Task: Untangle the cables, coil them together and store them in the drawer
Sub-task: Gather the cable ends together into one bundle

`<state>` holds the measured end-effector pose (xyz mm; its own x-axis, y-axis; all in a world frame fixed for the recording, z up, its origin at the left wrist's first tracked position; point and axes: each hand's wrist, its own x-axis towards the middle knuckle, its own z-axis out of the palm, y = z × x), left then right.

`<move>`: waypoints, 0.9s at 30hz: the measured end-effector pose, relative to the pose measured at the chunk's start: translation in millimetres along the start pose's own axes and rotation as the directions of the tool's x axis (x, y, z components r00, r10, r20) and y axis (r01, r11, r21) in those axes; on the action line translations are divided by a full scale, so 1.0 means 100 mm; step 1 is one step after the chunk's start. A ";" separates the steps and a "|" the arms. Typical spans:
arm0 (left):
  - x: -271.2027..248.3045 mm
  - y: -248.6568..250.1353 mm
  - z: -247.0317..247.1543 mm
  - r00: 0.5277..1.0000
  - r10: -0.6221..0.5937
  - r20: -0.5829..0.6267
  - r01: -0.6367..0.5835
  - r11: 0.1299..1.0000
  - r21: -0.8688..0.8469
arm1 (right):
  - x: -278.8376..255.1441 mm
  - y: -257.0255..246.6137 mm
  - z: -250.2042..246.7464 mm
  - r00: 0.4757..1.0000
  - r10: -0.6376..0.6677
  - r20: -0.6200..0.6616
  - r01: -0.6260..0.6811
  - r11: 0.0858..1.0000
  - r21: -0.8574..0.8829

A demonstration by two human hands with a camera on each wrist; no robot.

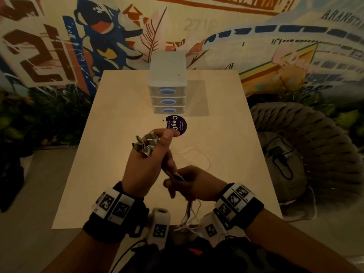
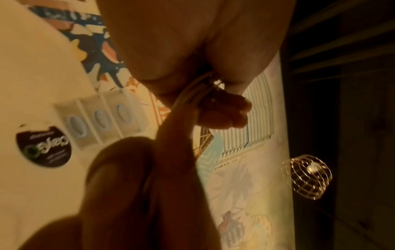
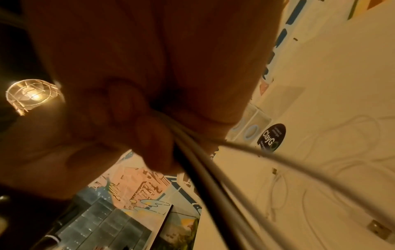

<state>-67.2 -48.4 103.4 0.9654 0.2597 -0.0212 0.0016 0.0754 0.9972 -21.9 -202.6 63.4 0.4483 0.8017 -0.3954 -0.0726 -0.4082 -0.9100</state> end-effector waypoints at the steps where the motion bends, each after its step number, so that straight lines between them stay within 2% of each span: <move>1: 0.00 -0.01 0.01 0.999 -0.027 -0.032 0.025 0.999 -0.046 | 0.00 0.03 -0.02 0.999 -0.035 -0.022 0.035 0.999 -0.021; 3: -0.01 -0.05 0.05 0.995 -0.084 -0.045 0.075 0.984 -0.164 | 0.00 0.09 -0.01 0.992 -0.115 -0.049 0.115 0.993 -0.011; 6: 0.03 -0.14 0.05 0.981 -0.181 -0.074 0.148 0.933 -0.328 | 0.02 0.14 0.04 0.980 -0.147 -0.137 0.146 0.989 -0.018; 8: 0.04 -0.20 0.02 0.957 -0.274 -0.098 0.226 0.911 -0.346 | 0.04 0.16 0.06 0.958 -0.201 -0.205 0.180 0.977 -0.114; 11: 0.02 -0.26 -0.01 0.921 -0.389 -0.022 0.368 0.888 -0.276 | 0.06 0.22 0.09 0.937 -0.247 -0.247 0.197 0.958 -0.210; 13: 0.03 -0.28 -0.02 0.925 -0.381 -0.004 0.363 0.884 -0.296 | 0.08 0.25 0.13 0.958 -0.194 -0.210 0.149 0.966 -0.213; 17: 0.06 -0.24 -0.07 0.964 -0.264 0.038 0.260 0.899 -0.351 | 0.12 0.27 0.15 0.985 -0.073 -0.155 0.063 0.996 -0.065; 21: 0.13 -0.22 -0.20 0.976 -0.201 0.080 0.216 0.924 -0.315 | 0.16 0.37 0.24 0.994 -0.055 -0.095 0.057 0.998 0.019; 25: 0.10 -0.26 -0.30 0.976 -0.175 0.128 0.201 0.950 -0.240 | 0.20 0.56 0.34 0.993 -0.029 -0.116 0.042 0.993 0.111; 27: 0.06 -0.28 -0.34 0.974 -0.170 0.149 0.206 0.939 -0.275 | 0.21 0.65 0.40 0.992 -0.009 -0.129 0.033 0.983 0.183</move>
<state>-70.1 -15.9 72.7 0.9790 0.0967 -0.1792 0.1286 0.3888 0.9123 -52.5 -195.2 -9.2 0.5600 0.7425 -0.3675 -0.2196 -0.2948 -0.9300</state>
